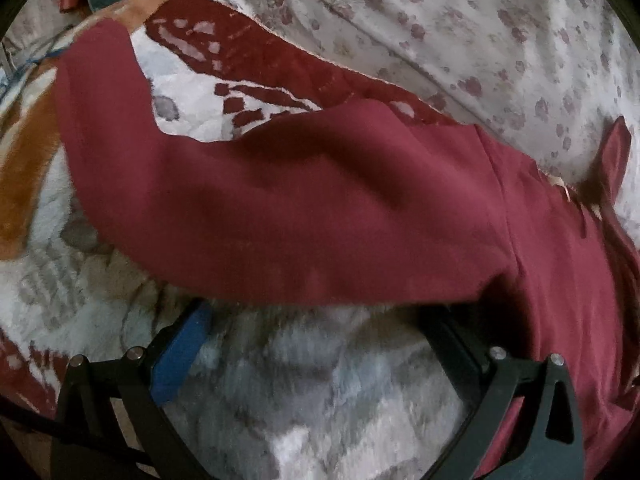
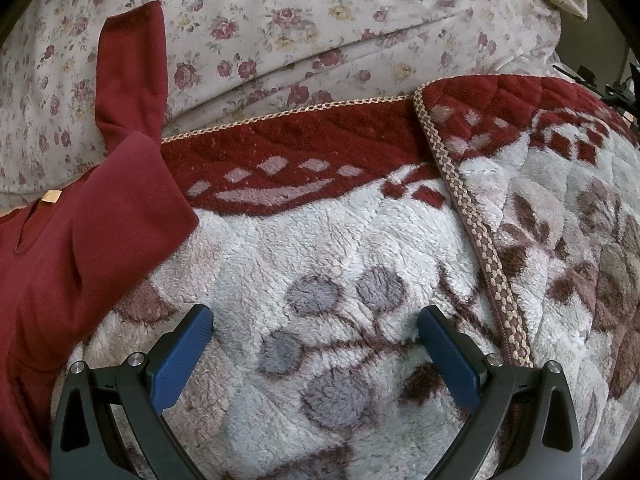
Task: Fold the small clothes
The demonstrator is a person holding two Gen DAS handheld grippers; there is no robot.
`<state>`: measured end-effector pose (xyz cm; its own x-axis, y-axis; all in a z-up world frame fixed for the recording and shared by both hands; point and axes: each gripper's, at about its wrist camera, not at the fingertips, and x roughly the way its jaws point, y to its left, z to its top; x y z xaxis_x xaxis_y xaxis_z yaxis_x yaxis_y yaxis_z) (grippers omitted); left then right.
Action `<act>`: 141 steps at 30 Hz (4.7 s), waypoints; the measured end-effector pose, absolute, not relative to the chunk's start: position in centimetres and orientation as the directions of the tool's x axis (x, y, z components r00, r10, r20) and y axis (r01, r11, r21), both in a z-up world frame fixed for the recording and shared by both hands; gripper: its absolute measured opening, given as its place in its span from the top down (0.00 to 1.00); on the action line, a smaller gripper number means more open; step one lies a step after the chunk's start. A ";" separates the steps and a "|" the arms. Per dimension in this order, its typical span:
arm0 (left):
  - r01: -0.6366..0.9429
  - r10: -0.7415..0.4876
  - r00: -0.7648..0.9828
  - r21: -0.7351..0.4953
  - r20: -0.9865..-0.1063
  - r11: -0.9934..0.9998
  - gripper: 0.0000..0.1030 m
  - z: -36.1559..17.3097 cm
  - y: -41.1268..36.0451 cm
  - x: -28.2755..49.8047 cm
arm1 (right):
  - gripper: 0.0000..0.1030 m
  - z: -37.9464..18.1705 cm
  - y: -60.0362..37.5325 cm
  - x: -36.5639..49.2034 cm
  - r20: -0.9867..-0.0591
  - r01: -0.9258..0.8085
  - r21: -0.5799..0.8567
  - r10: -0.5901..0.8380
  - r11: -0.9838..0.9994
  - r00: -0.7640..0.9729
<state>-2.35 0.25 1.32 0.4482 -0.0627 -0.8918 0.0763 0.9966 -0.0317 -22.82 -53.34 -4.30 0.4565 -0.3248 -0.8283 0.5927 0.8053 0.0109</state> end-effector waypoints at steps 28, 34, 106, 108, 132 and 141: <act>0.135 -0.060 0.627 0.032 -0.777 0.990 0.00 8.9 -3.3 -10.4 | 0.00 9.7 -33.1 -28.5 -0.775 0.153 0.322 0.168 0.934 0.609; 0.132 -0.054 0.626 0.038 -0.778 0.990 0.00 8.7 -3.2 -10.4 | 0.00 8.5 -31.5 -25.3 -0.769 0.187 0.285 0.107 0.940 0.630; -0.294 0.282 0.631 0.113 -0.723 0.949 0.00 10.0 9.1 2.3 | 0.00 0.6 -24.2 -13.7 -0.826 0.152 0.139 0.031 0.979 0.562; -0.343 0.326 0.609 0.130 -0.724 0.930 0.00 10.0 10.8 3.9 | 0.00 0.4 -24.1 -13.8 -0.832 0.144 0.141 0.038 0.979 0.553; -0.112 0.120 0.652 0.062 -0.749 0.992 0.91 11.2 3.9 4.8 | 0.00 1.9 -26.6 -15.2 -0.803 0.171 0.168 0.034 0.971 0.595; 0.166 -0.102 0.638 0.007 -0.764 0.986 0.91 11.9 -9.0 0.7 | 0.00 2.7 -29.9 -17.2 -0.792 0.233 0.173 -0.005 0.957 0.611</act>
